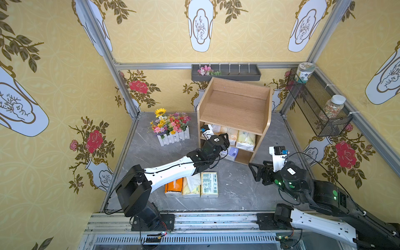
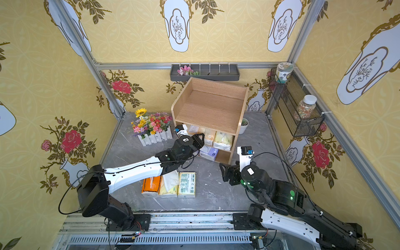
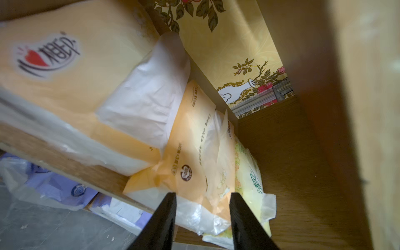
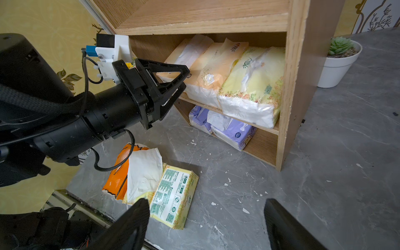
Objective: Remove the tissue boxes from the shelf
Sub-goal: Pick up a box of tissues from the shelf.
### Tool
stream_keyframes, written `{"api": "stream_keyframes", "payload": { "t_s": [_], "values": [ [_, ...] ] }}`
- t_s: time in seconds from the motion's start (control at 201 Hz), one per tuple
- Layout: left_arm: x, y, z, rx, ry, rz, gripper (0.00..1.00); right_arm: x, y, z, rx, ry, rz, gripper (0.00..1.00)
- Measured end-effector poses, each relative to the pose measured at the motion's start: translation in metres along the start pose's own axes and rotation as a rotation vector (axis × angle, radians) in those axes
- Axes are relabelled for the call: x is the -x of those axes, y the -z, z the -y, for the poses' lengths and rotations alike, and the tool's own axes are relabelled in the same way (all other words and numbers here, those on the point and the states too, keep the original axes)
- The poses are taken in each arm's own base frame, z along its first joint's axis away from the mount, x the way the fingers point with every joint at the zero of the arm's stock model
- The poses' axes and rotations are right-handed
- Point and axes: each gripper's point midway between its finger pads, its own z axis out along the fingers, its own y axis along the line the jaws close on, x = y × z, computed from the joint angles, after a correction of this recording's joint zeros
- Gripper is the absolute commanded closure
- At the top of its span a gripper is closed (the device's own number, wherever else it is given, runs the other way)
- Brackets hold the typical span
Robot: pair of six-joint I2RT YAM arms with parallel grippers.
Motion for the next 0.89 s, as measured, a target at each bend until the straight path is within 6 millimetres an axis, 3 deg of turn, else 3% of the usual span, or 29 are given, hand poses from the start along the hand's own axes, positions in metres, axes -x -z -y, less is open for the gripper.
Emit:
{"api": "stream_keyframes", "payload": {
  "t_s": [0.259,0.413,0.578,0.762,0.891],
  "values": [
    [-0.002,-0.008,-0.006,0.062,-0.064,0.026,0.43,0.002,0.003,0.002,0.002,-0.012,0.012,0.13],
    [-0.002,-0.014,-0.006,0.077,-0.086,0.036,0.44,0.002,0.003,0.003,-0.003,-0.013,0.017,0.13],
    [-0.001,-0.018,-0.011,0.109,-0.109,0.06,0.52,0.003,0.004,0.005,-0.005,-0.019,0.024,0.13],
    [-0.001,-0.02,-0.017,0.141,-0.138,0.071,0.67,0.003,0.006,0.005,-0.001,-0.023,0.029,0.13],
    [-0.011,-0.025,-0.023,0.152,-0.183,0.016,0.78,0.003,0.006,0.006,-0.002,-0.026,0.03,0.13]
  ]
}}
